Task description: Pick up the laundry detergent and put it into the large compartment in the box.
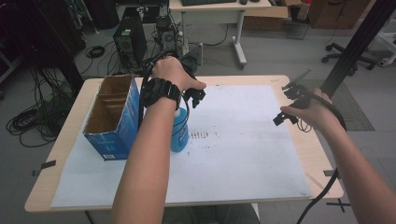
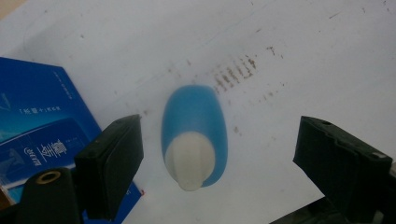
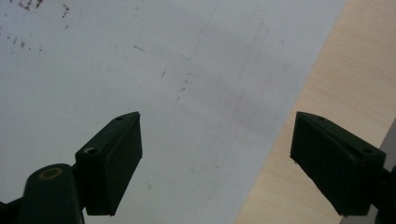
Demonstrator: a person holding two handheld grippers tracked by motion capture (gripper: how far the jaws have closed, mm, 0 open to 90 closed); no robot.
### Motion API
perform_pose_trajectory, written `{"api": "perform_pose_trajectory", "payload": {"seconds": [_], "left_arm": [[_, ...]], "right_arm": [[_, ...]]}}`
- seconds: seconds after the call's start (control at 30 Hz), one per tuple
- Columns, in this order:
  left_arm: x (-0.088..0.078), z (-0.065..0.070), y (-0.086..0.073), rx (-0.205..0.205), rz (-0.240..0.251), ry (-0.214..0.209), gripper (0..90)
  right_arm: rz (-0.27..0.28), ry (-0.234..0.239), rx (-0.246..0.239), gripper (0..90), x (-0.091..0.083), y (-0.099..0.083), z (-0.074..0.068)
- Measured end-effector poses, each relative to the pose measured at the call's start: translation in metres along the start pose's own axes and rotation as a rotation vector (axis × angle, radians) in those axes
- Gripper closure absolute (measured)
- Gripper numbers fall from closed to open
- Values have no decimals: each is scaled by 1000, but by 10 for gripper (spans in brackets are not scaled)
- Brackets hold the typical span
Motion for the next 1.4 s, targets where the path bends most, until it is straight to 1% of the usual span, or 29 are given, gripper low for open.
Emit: {"api": "perform_pose_trajectory", "payload": {"seconds": [0.13, 0.23, 0.37, 0.6, 0.63, 0.87, 1.03, 1.17, 1.4], "left_arm": [[1, -1, -1, 1, -10, 1, 159], [3, -2, -2, -3, -5, 0, 161], [8, -4, -5, -7, -23, 7, 161], [15, -7, -8, -9, -39, 13, 160], [16, -7, -9, -14, -36, 12, 160], [24, -8, -11, -9, -45, 6, 160], [27, -9, -13, -9, -52, 3, 160], [29, -10, -14, -6, -63, 10, 159], [34, -10, -15, -10, -64, 4, 160]], "right_arm": [[-2, 0, -2, 171, 1, 0, -1], [-2, -1, -2, 171, 1, 0, 0], [-1, 1, -1, 171, 1, 0, -1], [-6, 1, 0, 171, 3, -2, 0], [-6, 0, 1, 171, 3, -2, 0], [-8, 2, 1, 171, 5, -2, 0], [-9, 2, -2, 171, 6, -2, 0], [-10, 3, -2, 171, 7, -2, -1], [-12, 1, -3, 171, 8, -3, -1]]}}
Point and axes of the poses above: each handheld gripper's, and its own axes: x roughly forward along the jaws, y roughly out of its top, z roughly to its right, the point moved 4 cm from there along x, roughly forward along the jaws, and after that the axes turned 5 degrees about z, right-handed, at the moved point
